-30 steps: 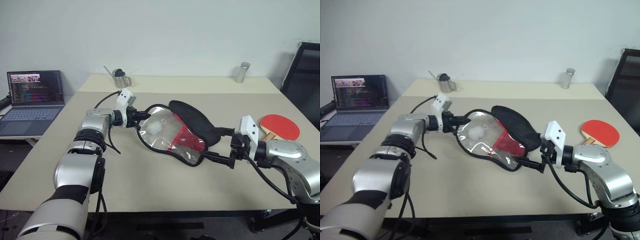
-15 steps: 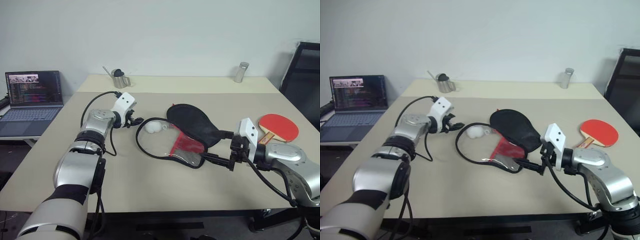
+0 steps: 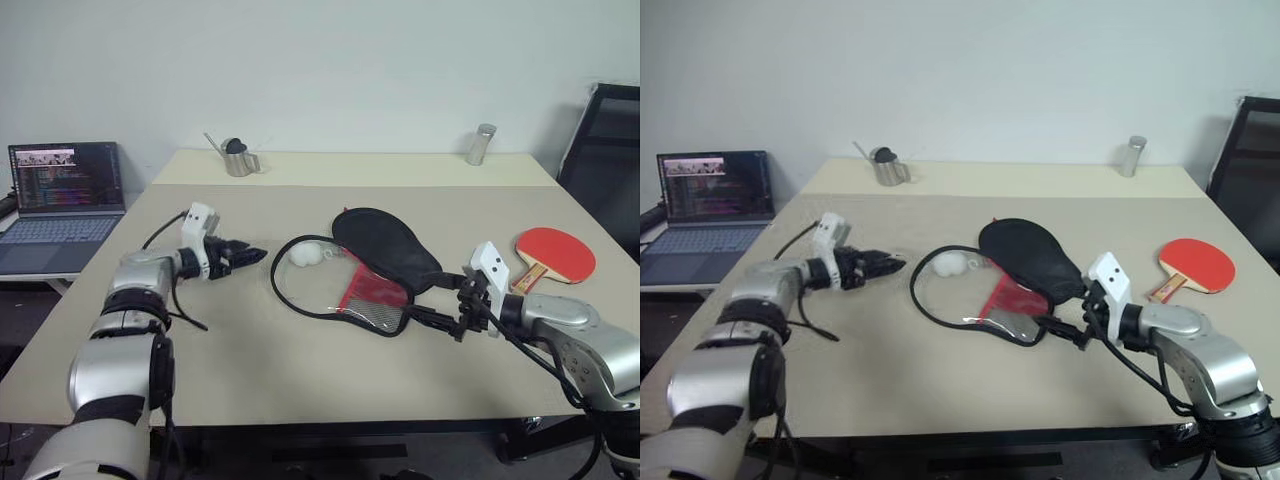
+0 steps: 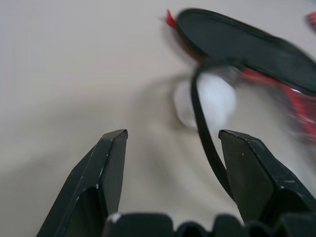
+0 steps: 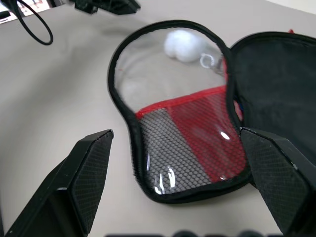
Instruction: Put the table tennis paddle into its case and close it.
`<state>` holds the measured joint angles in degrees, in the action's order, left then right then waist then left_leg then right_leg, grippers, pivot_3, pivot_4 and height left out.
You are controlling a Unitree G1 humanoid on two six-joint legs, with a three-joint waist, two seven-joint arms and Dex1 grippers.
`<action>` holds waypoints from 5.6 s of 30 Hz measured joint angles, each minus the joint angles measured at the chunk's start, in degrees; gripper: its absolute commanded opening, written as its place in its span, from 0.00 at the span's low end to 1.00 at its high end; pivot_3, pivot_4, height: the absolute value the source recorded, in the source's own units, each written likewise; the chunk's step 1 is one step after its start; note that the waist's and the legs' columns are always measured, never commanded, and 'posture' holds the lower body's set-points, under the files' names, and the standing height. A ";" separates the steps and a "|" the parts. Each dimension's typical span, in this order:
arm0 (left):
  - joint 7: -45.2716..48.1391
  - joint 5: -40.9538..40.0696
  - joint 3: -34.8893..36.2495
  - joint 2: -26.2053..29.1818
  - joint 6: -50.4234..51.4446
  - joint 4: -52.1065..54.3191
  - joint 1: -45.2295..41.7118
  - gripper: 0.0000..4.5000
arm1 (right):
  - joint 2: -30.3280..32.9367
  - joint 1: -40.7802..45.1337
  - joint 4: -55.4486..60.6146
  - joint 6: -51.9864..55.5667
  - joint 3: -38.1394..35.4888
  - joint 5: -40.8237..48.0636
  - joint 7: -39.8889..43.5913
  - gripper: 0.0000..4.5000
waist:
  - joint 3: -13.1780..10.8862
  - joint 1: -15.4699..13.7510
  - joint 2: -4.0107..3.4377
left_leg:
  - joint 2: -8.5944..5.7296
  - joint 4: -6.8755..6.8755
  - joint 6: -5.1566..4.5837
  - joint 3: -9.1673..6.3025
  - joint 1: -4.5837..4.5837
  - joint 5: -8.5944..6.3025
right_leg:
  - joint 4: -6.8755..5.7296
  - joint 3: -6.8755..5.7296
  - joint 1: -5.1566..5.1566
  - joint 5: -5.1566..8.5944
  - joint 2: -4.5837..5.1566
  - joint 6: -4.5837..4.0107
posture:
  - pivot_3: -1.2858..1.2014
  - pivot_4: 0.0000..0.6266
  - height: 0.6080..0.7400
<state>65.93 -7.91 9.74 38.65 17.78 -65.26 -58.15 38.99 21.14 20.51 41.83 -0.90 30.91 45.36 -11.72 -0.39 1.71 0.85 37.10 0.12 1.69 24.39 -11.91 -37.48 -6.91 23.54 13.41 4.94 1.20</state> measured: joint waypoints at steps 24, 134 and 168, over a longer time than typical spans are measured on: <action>-16.36 -21.16 8.43 -9.59 31.57 39.82 21.57 1.00 | 0.34 2.31 3.59 0.21 -0.05 1.88 0.76 1.00 | 0.02 -0.82 0.02 | 0.19 0.73 0.00 -0.23 -0.06 0.00 | -0.48 0.20 -0.14 -0.05 0.05 -0.12 | 0.52 0.24 1.00; -0.69 -4.84 -0.39 1.58 5.32 22.75 2.99 0.99 | -26.19 28.50 -53.52 -14.55 5.37 -19.00 -17.08 1.00 | -0.02 0.90 0.08 | 0.10 0.75 -0.17 0.11 0.45 -0.08 | -0.71 0.28 0.59 -0.21 -0.01 -0.31 | 0.52 0.24 1.00; 4.59 -14.29 -0.25 5.24 11.98 42.88 16.98 1.00 | -32.86 33.86 -64.32 -15.75 -0.58 -21.68 -23.22 0.01 | -0.04 2.09 0.05 | 0.12 0.69 -0.16 0.21 0.39 -0.08 | -0.71 0.73 0.62 -0.25 -0.01 -0.39 | 0.52 0.24 1.00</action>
<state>70.52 -22.19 9.50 43.89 29.76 -22.38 -41.16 6.13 55.00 -43.80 26.08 -1.49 9.23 22.14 -11.76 1.69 1.76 0.97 37.79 -0.04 1.90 24.78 -11.99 -38.19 -6.18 24.16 13.15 4.93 0.81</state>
